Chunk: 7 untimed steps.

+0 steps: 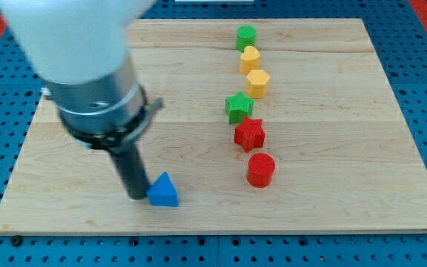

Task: Push the blue cube towards the center

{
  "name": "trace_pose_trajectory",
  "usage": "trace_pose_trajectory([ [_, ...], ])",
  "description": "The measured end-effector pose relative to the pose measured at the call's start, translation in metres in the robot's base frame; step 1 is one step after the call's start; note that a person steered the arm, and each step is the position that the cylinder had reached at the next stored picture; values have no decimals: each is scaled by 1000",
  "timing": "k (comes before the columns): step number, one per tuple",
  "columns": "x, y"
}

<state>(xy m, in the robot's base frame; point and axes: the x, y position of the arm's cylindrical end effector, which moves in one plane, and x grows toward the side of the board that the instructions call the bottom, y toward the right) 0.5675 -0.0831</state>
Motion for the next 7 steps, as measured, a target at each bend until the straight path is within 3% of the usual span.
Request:
trace_pose_trajectory([
  [1,0,64],
  [2,4,88],
  [4,15,80],
  [6,-141,-77],
  [7,-192,-95],
])
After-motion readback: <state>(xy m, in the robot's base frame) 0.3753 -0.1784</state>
